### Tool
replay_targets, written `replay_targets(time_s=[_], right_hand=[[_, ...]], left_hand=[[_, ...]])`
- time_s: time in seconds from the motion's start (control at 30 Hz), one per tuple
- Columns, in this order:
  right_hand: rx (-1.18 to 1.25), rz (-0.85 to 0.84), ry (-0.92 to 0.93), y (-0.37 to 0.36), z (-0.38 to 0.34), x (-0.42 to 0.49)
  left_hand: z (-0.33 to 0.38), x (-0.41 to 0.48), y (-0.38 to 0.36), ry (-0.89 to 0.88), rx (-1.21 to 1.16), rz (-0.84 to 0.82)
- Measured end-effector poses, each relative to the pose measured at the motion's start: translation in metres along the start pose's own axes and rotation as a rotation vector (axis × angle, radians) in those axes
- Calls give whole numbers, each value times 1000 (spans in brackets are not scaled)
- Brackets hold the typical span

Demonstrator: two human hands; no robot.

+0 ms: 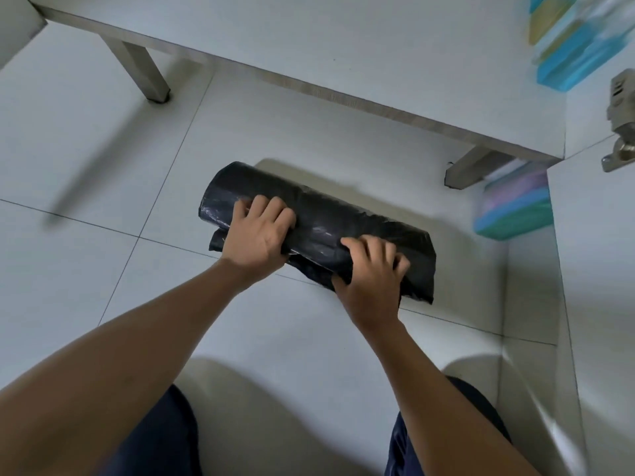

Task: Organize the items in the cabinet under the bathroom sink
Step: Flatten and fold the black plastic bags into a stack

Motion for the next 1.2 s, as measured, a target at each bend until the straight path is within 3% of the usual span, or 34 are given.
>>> replay_targets(time_s=[0.2,0.37,0.4,0.57,0.73,0.83,0.93,1.07,1.2], right_hand=[[-58,-170,7,-27,-4,-47],[-53,-187,1,-33,-2,-47],[-56,-183,8,-33,0,-45],[-145,-168,-30,-29,21,-26],[-141,-160,-165,-30,41,-5],[138,-128,-388,-28,41,-11],[731,-155,-744,-20,24,-28],[1158,-413,-1198,-16,0,-65],[1416,-581,-1405,-9,-5,-92]], left_hand=[[9,-29,-1,-108,-4,-279],[13,5,12,-91,-87,-63],[10,18,10,-69,-55,-103],[-5,58,0,72,-11,-637],[0,46,5,253,-103,-771],[2,29,6,417,-252,-894],[10,8,7,595,-443,-862],[30,-28,4,867,-835,-864],[52,-67,10,962,-1121,-914]])
Point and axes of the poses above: each hand's wrist, its own x-axis towards the middle knuckle, its own y-axis out of the back of the hand, z = x × y, the point moved 2 cm from there along x, towards the middle knuckle, and after that the axes turned 9 degrees about -y, right-handed, at the moved point
